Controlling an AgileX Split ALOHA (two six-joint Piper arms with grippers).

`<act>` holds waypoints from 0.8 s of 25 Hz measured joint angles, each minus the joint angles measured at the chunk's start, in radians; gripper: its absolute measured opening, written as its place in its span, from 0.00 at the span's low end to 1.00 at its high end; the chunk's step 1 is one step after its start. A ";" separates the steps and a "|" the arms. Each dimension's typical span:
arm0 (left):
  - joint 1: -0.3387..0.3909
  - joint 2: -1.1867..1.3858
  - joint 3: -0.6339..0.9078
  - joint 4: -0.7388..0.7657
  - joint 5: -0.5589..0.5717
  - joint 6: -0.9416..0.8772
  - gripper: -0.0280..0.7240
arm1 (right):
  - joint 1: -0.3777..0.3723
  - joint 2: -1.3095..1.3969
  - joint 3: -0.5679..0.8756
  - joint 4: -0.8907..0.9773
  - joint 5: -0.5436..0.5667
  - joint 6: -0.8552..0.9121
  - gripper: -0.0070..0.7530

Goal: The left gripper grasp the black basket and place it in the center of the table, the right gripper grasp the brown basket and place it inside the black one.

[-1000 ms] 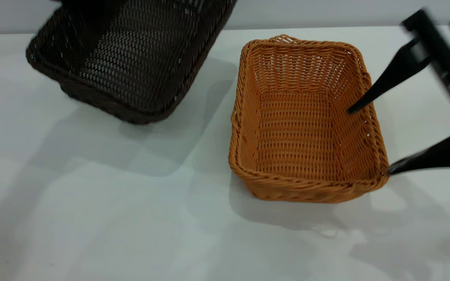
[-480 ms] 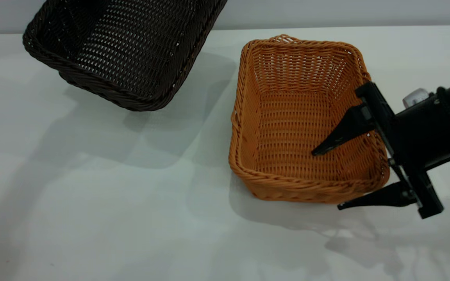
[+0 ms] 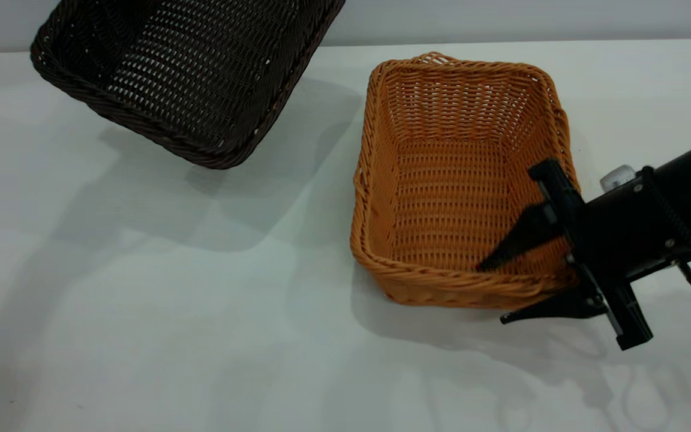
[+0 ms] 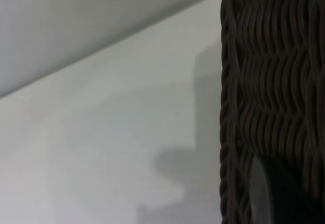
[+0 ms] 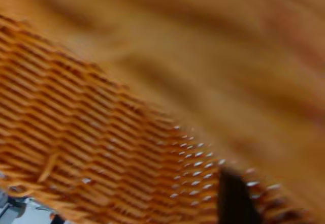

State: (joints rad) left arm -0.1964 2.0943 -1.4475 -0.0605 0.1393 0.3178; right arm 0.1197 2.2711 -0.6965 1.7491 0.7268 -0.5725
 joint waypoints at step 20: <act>-0.062 0.000 0.000 -0.002 0.059 0.353 0.14 | -0.632 -0.095 -0.186 -0.212 0.069 -0.281 0.13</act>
State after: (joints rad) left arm -0.2579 2.0943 -1.4475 -0.0620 0.1983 0.6705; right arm -0.5122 2.1757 -0.8827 1.5376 0.7957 -0.8535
